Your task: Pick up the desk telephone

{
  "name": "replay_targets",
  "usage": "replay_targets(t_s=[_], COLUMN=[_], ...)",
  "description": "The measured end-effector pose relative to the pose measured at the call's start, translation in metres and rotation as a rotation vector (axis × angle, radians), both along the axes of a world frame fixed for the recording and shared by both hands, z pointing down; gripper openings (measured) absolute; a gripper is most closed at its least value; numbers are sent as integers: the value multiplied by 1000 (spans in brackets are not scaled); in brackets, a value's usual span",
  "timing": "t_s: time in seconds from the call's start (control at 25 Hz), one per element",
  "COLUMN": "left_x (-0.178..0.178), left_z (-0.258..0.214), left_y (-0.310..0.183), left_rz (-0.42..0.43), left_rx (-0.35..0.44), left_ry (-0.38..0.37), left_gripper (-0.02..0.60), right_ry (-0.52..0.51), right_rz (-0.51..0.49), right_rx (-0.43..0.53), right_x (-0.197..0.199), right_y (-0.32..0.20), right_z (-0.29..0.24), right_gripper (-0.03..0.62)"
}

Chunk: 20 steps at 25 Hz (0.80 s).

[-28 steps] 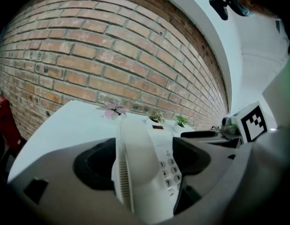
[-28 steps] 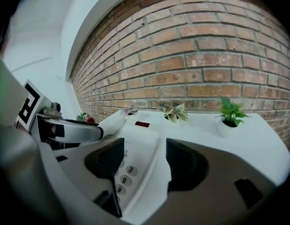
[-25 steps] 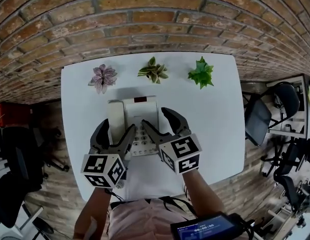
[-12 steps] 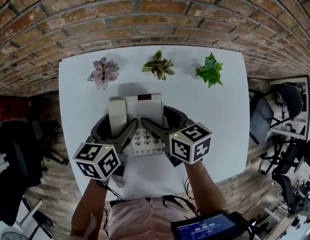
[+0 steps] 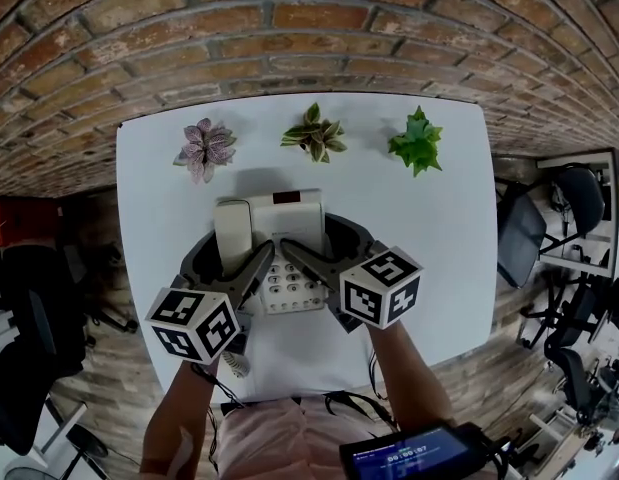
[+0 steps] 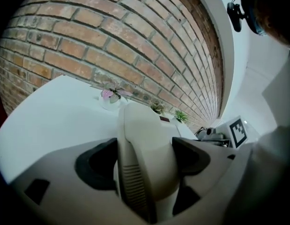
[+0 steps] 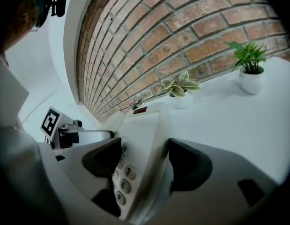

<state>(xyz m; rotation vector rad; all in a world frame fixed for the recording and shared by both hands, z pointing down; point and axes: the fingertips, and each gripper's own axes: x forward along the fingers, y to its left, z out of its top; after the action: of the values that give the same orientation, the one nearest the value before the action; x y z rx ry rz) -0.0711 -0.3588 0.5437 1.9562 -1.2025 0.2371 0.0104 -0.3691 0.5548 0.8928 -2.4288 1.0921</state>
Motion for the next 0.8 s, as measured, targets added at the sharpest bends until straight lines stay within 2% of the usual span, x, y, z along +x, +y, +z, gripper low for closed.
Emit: replay_targets(t_s=[0.32,0.4,0.52,0.68,0.8], left_x=[-3,-3,-3,-3,-4], left_z=[-22,-29,-35,-41,-44], left_y=[10,14,20,26,29], left_rz=[-49,-52,-54,-74,-83], left_rx=[177,226,279,324,350], left_ry=[-31,-39,-45,-55,-60], left_gripper=[347,345,345,341,341], right_ry=[-78,-119,-170,-222,-252], right_rz=[-13,-12,-9,-73,-137], right_rx=[87,67,10,-47,-46], right_x=[-2,-2,-1,-10,-20], right_y=[6,9,12,18,22], right_z=[-16,-18,-16,-17,-22], right_gripper=[337,346,393,381,358])
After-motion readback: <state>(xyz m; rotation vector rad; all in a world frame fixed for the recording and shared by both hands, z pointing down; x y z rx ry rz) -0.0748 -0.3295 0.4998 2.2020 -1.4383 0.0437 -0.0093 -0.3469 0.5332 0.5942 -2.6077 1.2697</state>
